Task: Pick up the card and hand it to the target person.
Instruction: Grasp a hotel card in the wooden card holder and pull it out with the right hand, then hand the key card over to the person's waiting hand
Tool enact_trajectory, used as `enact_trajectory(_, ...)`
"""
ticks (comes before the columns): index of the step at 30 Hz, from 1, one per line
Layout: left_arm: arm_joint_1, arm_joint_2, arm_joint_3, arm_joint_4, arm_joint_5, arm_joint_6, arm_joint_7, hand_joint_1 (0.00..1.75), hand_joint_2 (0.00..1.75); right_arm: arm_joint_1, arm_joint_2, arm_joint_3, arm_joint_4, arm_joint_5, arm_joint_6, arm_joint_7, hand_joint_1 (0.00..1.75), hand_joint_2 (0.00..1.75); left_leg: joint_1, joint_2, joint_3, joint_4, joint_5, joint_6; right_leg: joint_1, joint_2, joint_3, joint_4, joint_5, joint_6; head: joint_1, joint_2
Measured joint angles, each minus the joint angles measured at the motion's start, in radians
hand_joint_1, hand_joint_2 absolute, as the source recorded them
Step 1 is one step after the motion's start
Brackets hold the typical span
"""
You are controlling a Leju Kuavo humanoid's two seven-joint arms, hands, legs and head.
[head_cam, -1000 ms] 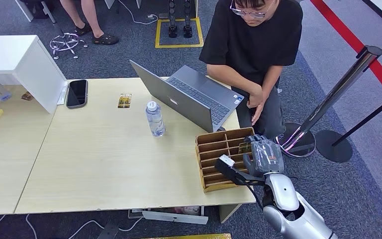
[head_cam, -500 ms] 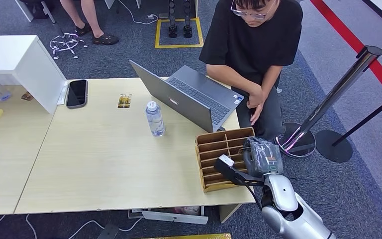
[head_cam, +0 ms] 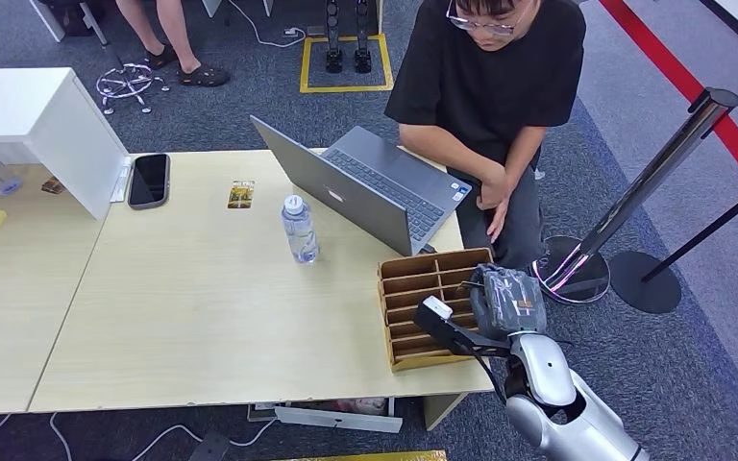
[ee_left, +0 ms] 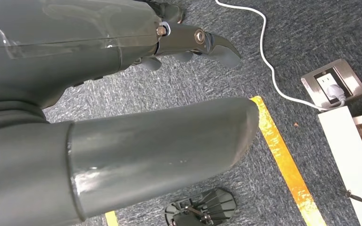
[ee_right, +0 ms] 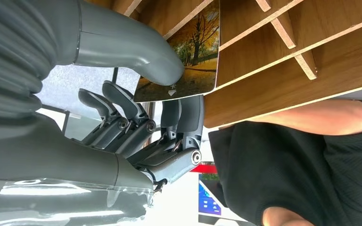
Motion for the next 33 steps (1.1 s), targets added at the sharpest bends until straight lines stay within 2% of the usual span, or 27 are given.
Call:
enact_trajectory(11,0.005,0.000,0.000,0.000,-0.001,0.000,0.000,0.00,0.00,-0.001,-0.004,-0.005,-0.021,0.001,-0.004,0.013,1.67,1.75,0.000,0.000,0.000,0.000,0.000,0.000,0.000,0.000,0.000,0.000,0.000,0.000,0.000,0.000)
enact_trajectory(19,0.011,0.001,0.000,0.000,-0.001,0.000,-0.006,0.00,0.00,-0.006,-0.040,-0.037,-0.136,0.040,0.025,0.052,1.61,1.75,0.000,0.000,0.000,0.000,0.000,0.000,0.000,0.000,0.000,0.000,0.000,0.000,0.000,0.000)
enact_trajectory(24,0.013,0.001,0.000,0.000,-0.001,0.000,-0.010,0.00,0.00,-0.013,-0.065,-0.059,-0.219,0.066,0.048,0.066,1.64,1.75,0.000,0.000,0.000,0.000,0.000,0.000,0.000,0.000,0.000,0.000,0.000,0.000,0.000,0.000)
enact_trajectory(29,0.015,0.001,0.000,0.000,-0.001,0.001,-0.012,0.00,0.00,-0.020,-0.087,-0.082,-0.286,0.078,0.054,0.073,1.56,1.75,0.000,0.000,0.000,0.000,0.000,0.000,0.000,0.000,0.000,0.000,0.000,0.000,0.000,0.000)
enact_trajectory(33,0.016,0.001,0.000,0.000,-0.002,0.001,-0.012,0.00,0.00,-0.022,-0.102,-0.099,-0.327,0.105,0.055,0.083,1.55,1.75,0.000,0.000,0.000,0.000,0.000,0.000,0.000,0.000,0.000,0.000,0.000,0.000,0.000,0.000)
